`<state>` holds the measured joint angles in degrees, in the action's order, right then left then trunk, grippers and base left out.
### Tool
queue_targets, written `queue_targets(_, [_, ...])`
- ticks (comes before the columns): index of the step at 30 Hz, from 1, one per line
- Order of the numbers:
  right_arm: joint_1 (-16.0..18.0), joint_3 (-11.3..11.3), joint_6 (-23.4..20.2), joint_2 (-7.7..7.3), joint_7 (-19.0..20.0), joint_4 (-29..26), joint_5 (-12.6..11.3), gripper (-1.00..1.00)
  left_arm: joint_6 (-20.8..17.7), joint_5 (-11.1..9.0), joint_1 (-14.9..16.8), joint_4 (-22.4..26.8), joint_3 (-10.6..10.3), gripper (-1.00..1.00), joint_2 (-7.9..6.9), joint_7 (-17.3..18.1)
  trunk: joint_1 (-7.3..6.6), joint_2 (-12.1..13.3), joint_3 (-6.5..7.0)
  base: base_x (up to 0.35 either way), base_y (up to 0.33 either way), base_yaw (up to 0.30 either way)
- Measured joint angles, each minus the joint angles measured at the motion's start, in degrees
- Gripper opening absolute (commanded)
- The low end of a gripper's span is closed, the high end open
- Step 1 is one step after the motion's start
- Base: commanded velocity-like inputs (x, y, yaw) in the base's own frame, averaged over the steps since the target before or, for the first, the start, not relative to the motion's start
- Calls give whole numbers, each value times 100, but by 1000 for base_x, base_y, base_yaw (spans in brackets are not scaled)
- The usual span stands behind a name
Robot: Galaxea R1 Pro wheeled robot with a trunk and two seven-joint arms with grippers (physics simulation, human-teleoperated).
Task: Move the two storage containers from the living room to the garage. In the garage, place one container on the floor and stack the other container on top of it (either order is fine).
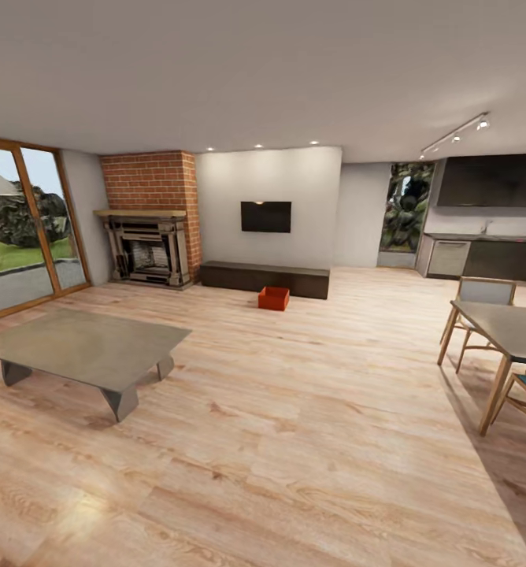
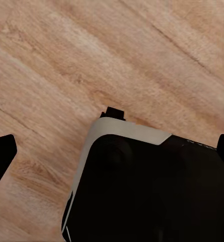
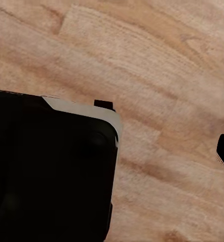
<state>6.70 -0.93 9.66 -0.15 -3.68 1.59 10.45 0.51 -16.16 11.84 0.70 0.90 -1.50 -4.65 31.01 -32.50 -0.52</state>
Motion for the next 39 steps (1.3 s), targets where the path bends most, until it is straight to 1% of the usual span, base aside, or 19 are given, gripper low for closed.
queue_targets(39, [0,0,0,2,2,0,1,100,-3,-7,-2,0,0,100,0,0,0,-1,0,323,0,0])
